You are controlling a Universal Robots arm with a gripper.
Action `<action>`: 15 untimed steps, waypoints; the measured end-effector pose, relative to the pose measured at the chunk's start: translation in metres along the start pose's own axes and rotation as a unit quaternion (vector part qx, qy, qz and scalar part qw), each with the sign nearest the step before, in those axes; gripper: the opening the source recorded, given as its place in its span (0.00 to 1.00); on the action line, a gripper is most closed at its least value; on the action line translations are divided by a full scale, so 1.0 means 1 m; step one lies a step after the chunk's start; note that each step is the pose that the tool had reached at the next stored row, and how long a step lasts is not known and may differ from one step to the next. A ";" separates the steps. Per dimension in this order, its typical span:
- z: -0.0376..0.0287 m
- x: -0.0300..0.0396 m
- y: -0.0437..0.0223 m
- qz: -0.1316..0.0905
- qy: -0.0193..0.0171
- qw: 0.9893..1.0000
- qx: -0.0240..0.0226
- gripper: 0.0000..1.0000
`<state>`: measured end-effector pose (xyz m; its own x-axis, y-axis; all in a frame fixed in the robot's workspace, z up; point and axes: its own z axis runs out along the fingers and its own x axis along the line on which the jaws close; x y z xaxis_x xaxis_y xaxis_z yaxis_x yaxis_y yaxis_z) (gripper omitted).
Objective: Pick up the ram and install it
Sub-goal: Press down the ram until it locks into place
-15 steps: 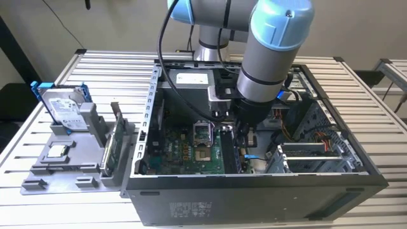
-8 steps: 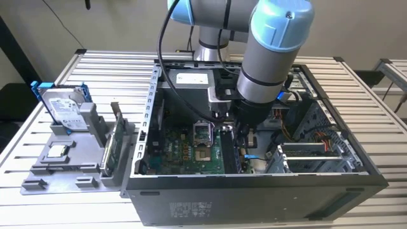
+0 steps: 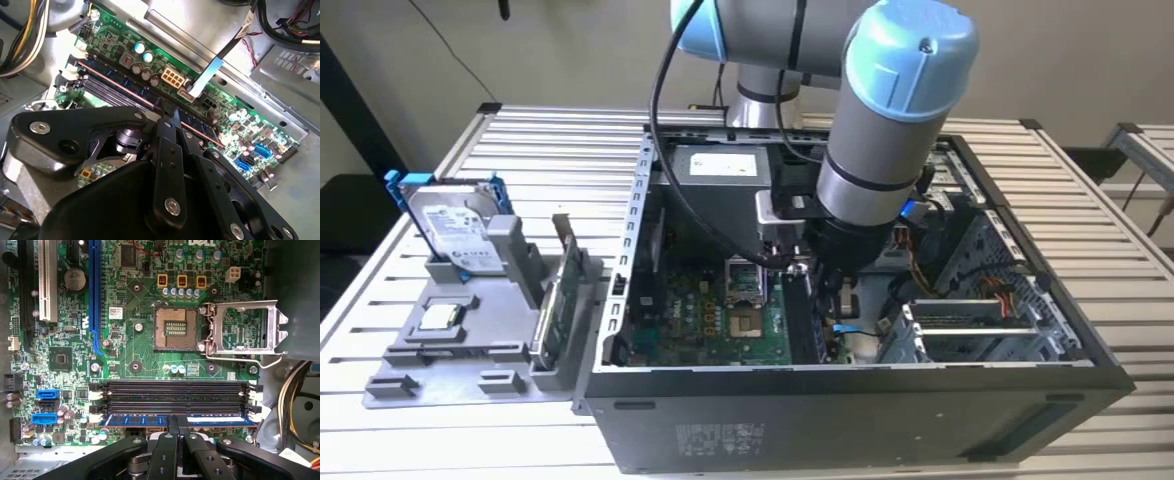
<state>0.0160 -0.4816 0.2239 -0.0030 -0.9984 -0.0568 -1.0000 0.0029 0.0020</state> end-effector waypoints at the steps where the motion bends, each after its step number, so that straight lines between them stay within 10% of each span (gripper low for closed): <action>1: 0.0013 0.0003 0.0000 0.000 0.000 1.000 0.000 0.11; 8: 0.0039 0.0006 -0.0001 -0.001 0.000 1.000 -0.001 0.11; 15: -0.0227 -0.0007 0.0000 -0.001 0.000 1.000 -0.004 0.11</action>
<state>0.0160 -0.4822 0.2466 -0.0017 -0.9983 -0.0575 -1.0000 0.0011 0.0089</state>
